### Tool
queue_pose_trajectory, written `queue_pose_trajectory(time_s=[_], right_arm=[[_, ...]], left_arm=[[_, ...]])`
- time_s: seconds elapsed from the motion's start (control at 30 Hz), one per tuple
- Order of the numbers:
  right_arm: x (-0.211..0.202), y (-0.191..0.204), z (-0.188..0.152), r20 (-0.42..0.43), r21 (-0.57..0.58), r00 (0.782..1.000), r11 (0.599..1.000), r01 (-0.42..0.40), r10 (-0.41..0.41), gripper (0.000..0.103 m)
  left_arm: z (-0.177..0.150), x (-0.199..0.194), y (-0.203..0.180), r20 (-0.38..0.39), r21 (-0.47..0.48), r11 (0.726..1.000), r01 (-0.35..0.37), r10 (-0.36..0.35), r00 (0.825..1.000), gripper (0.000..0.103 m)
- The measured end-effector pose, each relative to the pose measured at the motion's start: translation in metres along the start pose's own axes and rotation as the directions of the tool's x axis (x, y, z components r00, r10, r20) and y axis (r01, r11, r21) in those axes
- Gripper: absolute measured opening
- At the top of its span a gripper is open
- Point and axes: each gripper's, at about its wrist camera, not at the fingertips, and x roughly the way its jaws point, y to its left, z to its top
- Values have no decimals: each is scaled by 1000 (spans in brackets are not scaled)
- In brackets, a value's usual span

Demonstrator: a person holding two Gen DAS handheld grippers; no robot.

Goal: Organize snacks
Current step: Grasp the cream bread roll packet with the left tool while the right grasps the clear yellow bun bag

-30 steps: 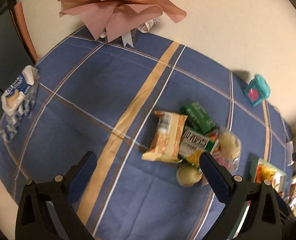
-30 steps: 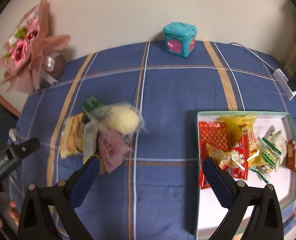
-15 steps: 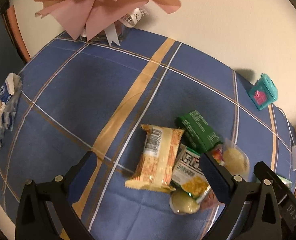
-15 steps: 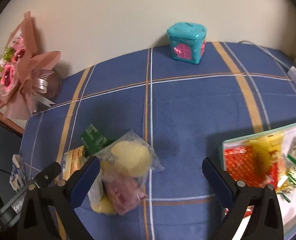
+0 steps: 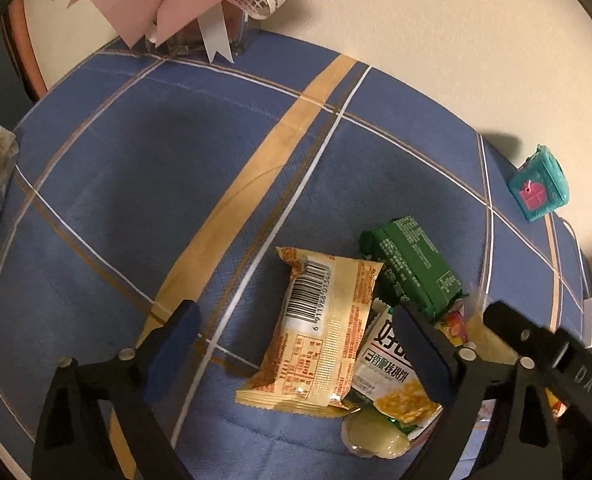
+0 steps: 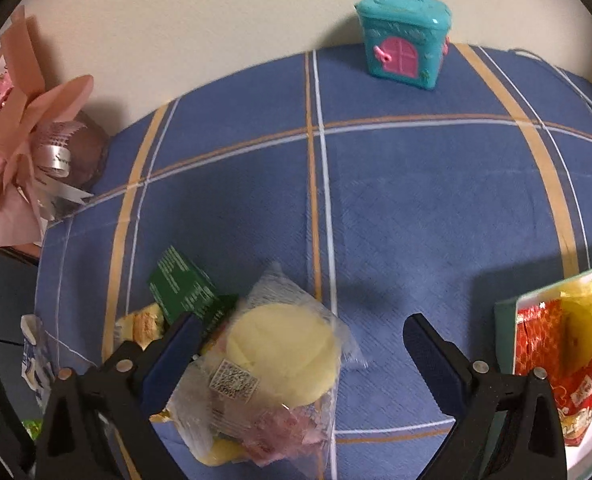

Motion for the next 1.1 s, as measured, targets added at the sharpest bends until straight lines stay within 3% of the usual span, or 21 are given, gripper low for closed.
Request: queue_pose_trajectory(time_s=[0.17, 0.33, 0.4, 0.6, 0.73, 1.1], right_arm=[[1, -8, -8, -17, -5, 1000, 1000, -11, 11, 90], [6, -14, -14, -29, -15, 1000, 1000, -8, 7, 77], [10, -19, -17, -37, -6, 999, 1000, 1, -1, 72], [10, -20, -23, -24, -28, 1000, 1000, 6, -6, 66], [0, -20, -27, -3, -38, 1000, 999, 10, -10, 59], [-50, -21, -41, 40, -40, 999, 999, -4, 6, 58]], left_arm=[[-1, 4, -4, -8, 7, 1000, 15, -15, 1000, 89], [-4, 12, -8, -27, 11, 1000, 15, -15, 1000, 72], [-4, 13, -8, -30, 11, 1000, 15, -15, 999, 59], [-6, 18, -9, -46, 10, 1000, -2, 3, 999, 39], [-6, 12, -12, -42, 14, 1000, 7, -6, 999, 38], [-12, -35, -29, 12, 60, 998, -7, 7, 1000, 38]])
